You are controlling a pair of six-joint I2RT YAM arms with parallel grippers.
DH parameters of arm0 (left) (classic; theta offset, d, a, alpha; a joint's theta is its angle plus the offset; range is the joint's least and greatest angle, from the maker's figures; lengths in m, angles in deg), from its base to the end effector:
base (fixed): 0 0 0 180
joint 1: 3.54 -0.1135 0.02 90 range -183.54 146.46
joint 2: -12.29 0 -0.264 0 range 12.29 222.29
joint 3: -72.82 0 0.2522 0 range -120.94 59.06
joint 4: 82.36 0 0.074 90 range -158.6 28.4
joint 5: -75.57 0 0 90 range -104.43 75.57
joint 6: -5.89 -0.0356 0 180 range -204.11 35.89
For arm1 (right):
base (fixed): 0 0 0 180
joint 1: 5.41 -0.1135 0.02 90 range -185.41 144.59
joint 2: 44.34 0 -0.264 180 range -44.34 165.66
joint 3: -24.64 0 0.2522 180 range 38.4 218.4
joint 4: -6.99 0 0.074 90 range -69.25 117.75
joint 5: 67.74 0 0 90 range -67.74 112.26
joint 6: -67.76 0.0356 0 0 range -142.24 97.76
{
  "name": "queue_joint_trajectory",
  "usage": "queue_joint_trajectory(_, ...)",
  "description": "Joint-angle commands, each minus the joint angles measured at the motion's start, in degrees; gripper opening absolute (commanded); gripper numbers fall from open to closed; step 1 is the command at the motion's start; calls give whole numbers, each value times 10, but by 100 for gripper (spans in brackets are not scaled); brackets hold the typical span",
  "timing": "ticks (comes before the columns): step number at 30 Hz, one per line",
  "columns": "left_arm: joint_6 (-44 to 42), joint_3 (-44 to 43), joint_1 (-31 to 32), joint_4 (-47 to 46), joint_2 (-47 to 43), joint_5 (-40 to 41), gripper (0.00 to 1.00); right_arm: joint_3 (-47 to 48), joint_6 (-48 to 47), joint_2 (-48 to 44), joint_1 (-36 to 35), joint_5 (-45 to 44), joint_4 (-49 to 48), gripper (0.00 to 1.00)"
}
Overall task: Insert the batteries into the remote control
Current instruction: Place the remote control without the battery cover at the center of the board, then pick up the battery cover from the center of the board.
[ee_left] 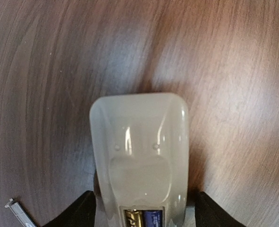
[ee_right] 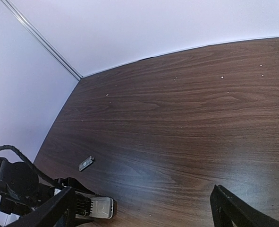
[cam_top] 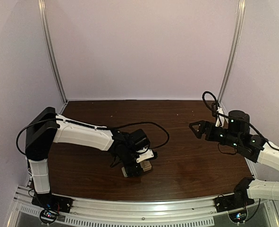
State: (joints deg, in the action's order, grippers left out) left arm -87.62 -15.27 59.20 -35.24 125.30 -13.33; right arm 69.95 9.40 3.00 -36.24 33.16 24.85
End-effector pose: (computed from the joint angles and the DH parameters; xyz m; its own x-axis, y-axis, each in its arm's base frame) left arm 0.1773 -0.3426 0.1460 -0.3806 0.8724 -0.3067 0.9111 0.4106 0.0371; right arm 0.1645 0.1060 0.2616 -0.5928 0.2461 -0.7668 -0.4052 0.7317 0.5481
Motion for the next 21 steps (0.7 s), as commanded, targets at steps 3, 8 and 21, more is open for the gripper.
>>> queue_joint_trajectory(3,9,-8,-17,12,-30,-10,73,5,-10,10,2,19,-21,100)
queue_joint_trajectory(8,55,-12,-109,-9,-91,-43,64,22,-24,49,2,46,-7,100)
queue_joint_trajectory(21,79,-65,-203,33,-30,17,46,17,-50,75,2,105,-32,96)
